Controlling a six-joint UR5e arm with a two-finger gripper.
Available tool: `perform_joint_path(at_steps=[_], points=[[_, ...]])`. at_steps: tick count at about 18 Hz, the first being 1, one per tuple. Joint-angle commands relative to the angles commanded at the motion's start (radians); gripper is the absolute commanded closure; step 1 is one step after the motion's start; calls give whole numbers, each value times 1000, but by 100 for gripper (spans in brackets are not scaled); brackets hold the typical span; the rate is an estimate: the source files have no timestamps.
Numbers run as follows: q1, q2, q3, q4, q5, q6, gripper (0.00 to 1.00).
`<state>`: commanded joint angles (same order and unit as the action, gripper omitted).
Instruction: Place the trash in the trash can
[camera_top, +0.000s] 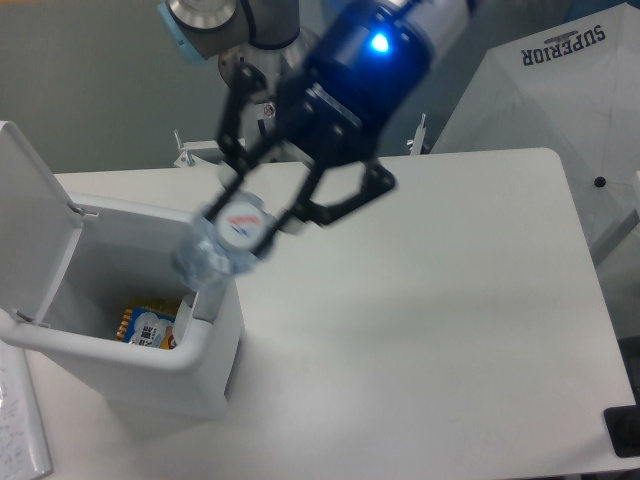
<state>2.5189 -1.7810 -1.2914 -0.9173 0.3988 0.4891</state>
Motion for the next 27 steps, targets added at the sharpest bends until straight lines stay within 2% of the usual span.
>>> perform_joint_path(at_steps=[7,10,12,15,16,22,24,27], points=[[-74,-3,-115,8,2,129,95],[-74,5,-170,9,3,193,83],[-74,5,-192,15,3,227,70],[-74,6,-213,17,3,267,8],[-74,6,-221,17,5,279,0],[-43,3,-232,20,8,275,0],[27,3,-230,20,6,276,0],[89,-6,-229,17,9,261,0]])
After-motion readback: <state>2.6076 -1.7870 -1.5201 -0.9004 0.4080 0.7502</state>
